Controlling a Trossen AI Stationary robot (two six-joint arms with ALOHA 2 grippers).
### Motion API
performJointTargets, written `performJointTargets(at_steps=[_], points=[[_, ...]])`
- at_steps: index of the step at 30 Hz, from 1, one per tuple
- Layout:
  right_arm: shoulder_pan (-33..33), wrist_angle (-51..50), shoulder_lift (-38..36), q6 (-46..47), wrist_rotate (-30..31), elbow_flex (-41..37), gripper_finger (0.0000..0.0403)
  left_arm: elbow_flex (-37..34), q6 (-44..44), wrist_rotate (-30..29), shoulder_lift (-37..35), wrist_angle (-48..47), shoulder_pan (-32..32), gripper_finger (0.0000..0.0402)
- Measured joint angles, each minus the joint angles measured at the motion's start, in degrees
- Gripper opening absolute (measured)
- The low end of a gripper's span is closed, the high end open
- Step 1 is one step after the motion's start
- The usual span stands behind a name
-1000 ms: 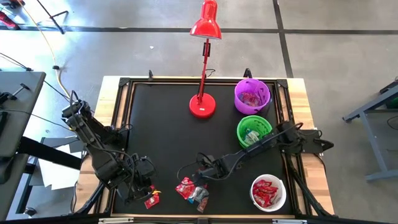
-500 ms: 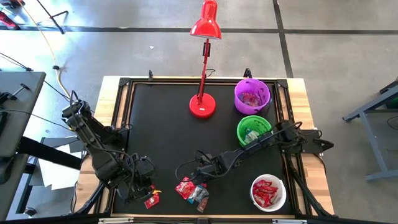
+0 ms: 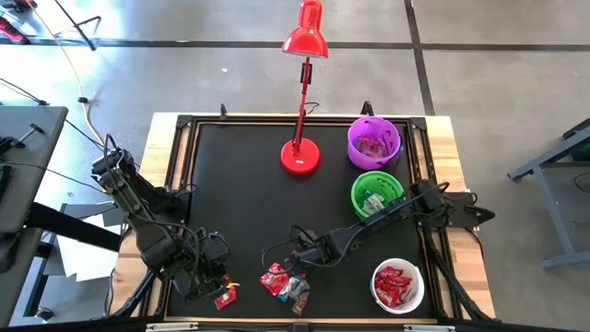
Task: Organize candy in baskets
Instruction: Put the red candy into the white bucket
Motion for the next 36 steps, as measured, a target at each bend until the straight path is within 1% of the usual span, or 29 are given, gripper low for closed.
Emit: performJointTargets(at_steps=[8,23,31,36], points=[[0.8,0.2,-3.7,-1.4,3.4,-0.4,0.0008,0.0,0.1,-0.4,0.0,0.0,0.0,0.0108],[2.2,0.6,-9.2,-4.1,3.5,-0.2,0.0008,0.0,0.6,-1.0,0.0,0.0,0.0,0.0108],[5.2,-1.9,-16.7,-5.9,3.4,0.0,0.0008,0.0,1.7,-1.5,0.0,-0.1,0.0,0.0108],[8.2,-8.4,-22.9,-6.4,3.5,0.1,0.0008,0.0,3.6,-3.3,0.0,-0.1,0.2,0.0108]])
